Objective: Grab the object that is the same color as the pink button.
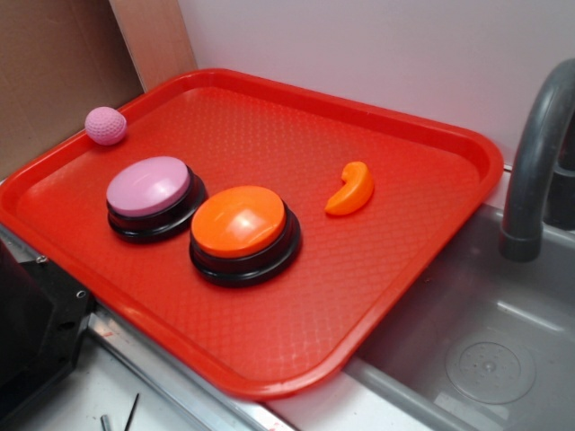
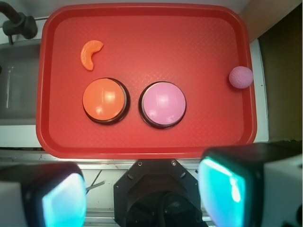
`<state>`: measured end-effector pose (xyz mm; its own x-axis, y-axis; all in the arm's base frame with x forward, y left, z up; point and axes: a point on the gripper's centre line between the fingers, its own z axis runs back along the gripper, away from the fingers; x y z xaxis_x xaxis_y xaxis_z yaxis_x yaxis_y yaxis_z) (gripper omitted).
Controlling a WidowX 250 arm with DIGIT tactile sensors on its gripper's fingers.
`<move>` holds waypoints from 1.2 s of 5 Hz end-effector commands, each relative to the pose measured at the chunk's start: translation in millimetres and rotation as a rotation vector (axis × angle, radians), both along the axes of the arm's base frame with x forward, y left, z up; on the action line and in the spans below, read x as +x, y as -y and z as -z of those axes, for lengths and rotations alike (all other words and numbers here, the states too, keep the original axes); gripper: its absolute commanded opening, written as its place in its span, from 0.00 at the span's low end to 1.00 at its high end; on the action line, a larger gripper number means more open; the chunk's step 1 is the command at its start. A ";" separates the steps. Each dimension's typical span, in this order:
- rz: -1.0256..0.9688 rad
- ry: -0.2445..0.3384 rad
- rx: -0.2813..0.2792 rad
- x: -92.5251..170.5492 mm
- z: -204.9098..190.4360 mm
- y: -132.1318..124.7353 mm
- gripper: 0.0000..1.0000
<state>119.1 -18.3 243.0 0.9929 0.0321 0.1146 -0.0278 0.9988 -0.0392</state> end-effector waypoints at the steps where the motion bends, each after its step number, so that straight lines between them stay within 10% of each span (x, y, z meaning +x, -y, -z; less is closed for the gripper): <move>1: 0.000 0.000 0.000 0.0 0.0 0.0 1.00; 5: -0.650 0.055 -0.197 43.6 73.0 -57.5 1.00; 6: -0.845 0.069 -0.169 49.8 90.8 -79.5 1.00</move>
<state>171.5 56.4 148.7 0.6262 0.7745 0.0891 -0.7478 0.6290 -0.2122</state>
